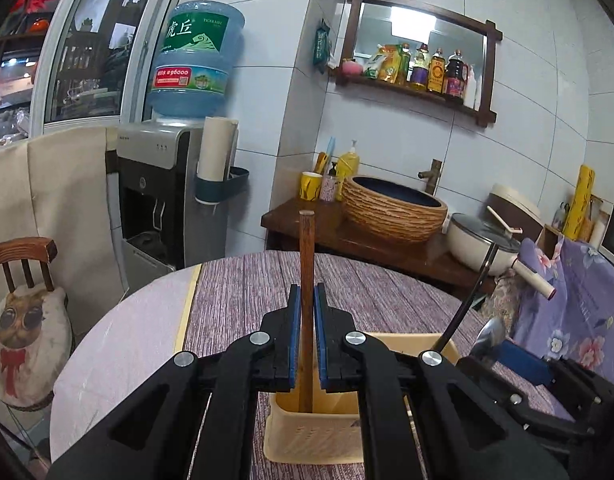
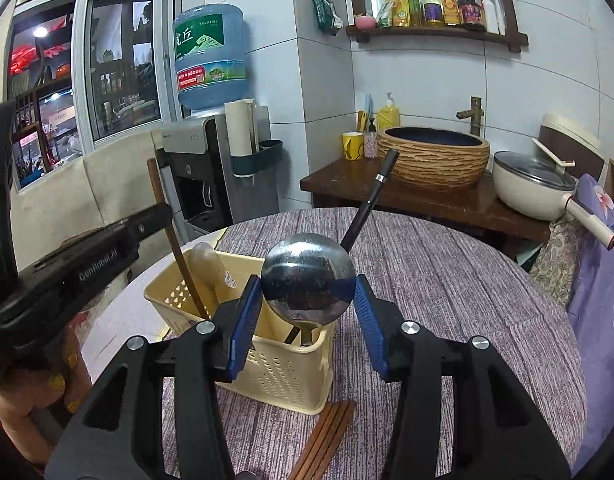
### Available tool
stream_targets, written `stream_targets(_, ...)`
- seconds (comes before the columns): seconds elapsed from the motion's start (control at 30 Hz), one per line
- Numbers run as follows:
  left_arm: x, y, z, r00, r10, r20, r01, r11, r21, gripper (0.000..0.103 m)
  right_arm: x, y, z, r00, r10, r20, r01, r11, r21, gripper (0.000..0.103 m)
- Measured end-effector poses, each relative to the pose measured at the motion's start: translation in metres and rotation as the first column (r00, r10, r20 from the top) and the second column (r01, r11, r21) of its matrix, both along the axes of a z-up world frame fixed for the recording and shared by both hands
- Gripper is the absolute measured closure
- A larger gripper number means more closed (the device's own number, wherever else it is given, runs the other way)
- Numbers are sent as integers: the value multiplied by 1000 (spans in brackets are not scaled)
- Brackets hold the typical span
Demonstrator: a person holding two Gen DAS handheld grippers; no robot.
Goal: Organize utensils
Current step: 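Lower the brown chopstick and ladle into the cream holder and open both tools, then move both open tools back down over the utensils left on the table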
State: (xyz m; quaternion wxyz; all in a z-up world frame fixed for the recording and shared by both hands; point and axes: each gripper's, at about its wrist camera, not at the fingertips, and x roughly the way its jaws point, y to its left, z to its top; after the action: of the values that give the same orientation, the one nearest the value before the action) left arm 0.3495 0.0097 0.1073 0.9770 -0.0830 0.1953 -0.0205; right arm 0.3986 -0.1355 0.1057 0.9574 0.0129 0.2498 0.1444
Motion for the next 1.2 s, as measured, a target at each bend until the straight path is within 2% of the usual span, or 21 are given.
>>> stream_targets(0.1,-5,0,0,1000,-20,6,20,1000,10,95,-3,0,0,1000,12,9,-12,1000,-6,54)
stream_targets(0.13,-8,0,1,1000,-29,7,29,1000,7,95,-5,-1,1,1000,12,21,-12,1000,-5,44)
stream_targets(0.2,-15,2,3,999,-30,12,30,1000,-3,89,-12,-5,3,998,-9,56,9,1000,-3,34)
stream_targets(0.23,-18,3,3,999,-32,14,32,999,-11,76,-17,-7,4,997,-14,69,14,1000,-2,34)
stream_targets(0.27,-26,7,5,999,-38,23,39,999,-33,58,-22,-9,5,997,-12,75,12,1000,-5,34)
stream_targets(0.33,-42,11,5,998,-41,51,45,996,-73,40,-32,-13,6,997,-7,80,7,1000,-2,34)
stream_targets(0.4,-61,13,4,998,-36,59,40,997,-68,34,-45,-19,5,996,0,84,0,1000,2,31)
stream_targets(0.47,-78,11,-2,999,-29,35,31,999,-37,27,-59,-24,0,996,-10,88,10,1000,-1,28)
stream_targets(0.57,-100,8,-17,1000,-22,-14,21,999,-29,19,-79,-31,-16,999,-10,39,10,1000,-11,25)
stream_targets(0.7,-118,4,-44,995,-26,-101,25,1000,-12,17,-97,-34,-47,997,-16,-76,14,999,-29,24)
stream_targets(0.87,-133,4,-78,977,-11,-212,9,1000,-7,17,-114,-36,-87,977,-61,-203,45,995,-85,24)
stream_targets(1.0,-144,7,-94,967,27,-253,-22,999,24,17,-128,-36,-112,963,-79,-256,53,993,-105,24)
stream_targets(1.2,-156,17,-117,947,37,-320,-42,999,-11,17,-144,-27,-139,947,-65,-316,22,990,-138,24)
